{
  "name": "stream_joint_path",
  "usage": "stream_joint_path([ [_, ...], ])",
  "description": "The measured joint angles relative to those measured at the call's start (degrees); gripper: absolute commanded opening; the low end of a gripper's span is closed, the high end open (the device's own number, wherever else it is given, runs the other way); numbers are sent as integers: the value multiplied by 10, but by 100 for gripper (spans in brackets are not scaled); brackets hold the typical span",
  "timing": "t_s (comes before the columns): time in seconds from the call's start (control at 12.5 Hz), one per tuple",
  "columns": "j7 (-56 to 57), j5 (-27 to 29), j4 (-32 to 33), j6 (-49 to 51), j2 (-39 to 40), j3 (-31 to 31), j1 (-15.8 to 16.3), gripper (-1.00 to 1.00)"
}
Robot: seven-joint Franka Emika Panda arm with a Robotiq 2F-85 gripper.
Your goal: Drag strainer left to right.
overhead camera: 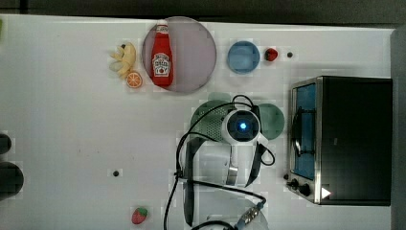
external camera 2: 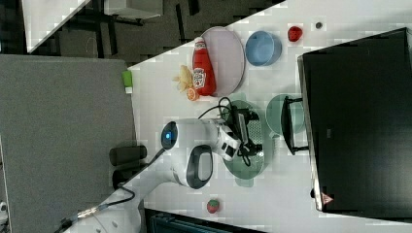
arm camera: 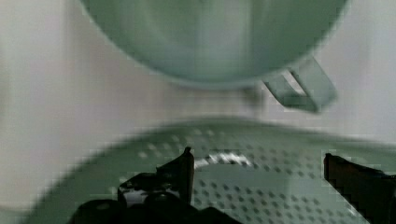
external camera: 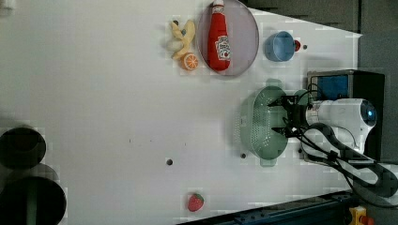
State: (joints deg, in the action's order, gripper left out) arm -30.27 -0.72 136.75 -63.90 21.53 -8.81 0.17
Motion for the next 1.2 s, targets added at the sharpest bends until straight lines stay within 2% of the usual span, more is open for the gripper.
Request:
stream_joint_path([
  [0.24, 24, -7, 1, 93, -71, 46, -8, 100],
  [0.56, 131, -14, -7, 171, -246, 98, 13, 100],
  [0.72, 196, -5, -10, 204, -333, 106, 26, 100],
  [0.96, 243, 0, -34, 330, -446, 113, 32, 100],
  [1.2, 253, 10, -74, 462, -522, 105, 21, 100],
])
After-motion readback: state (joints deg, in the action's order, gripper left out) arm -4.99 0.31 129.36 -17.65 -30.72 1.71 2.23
